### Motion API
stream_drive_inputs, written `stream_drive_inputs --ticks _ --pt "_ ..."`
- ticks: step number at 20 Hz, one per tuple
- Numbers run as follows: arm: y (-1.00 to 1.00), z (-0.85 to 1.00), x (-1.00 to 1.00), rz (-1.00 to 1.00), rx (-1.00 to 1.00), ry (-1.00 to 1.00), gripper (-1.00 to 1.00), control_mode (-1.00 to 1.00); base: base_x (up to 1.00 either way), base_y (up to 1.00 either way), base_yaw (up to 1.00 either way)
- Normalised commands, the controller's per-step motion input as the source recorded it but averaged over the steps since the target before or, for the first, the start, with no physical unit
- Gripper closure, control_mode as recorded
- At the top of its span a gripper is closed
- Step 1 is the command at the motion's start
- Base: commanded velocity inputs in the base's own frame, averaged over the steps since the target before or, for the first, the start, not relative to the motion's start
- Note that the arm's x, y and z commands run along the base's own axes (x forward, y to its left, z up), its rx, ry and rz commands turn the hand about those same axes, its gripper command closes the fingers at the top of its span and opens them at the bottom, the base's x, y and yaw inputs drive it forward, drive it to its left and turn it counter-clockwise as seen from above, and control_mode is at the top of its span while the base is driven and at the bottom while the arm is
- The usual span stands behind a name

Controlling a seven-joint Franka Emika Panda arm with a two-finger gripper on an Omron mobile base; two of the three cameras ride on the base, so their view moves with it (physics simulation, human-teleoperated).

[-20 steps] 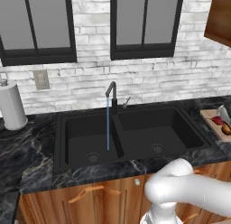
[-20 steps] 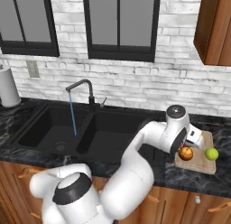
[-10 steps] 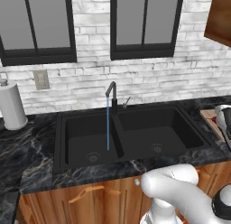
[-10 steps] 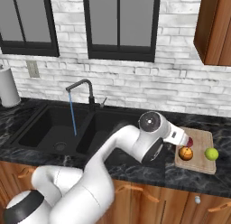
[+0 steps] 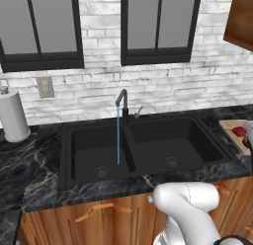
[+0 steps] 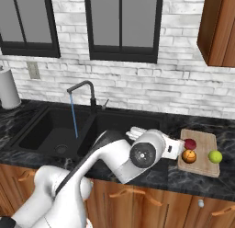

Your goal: Pick the pear, pear, orange from the sink and place them on the cutting board to airdry. Then turn off the sink faucet.

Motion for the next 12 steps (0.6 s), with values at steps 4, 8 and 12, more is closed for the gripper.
stream_drive_inputs --ticks 4,8,12 --pt "0.43 0.48 -0.52 0.01 -0.07 -0.29 -1.0 -1.0 0.0 0.0 0.0" --pt "0.59 0.79 0.01 0.0 -0.08 -0.05 -1.0 -1.0 0.0 0.0 0.0" --pt "0.27 0.22 0.0 -0.08 -0.05 0.16 -1.0 -1.0 0.0 0.0 0.0"
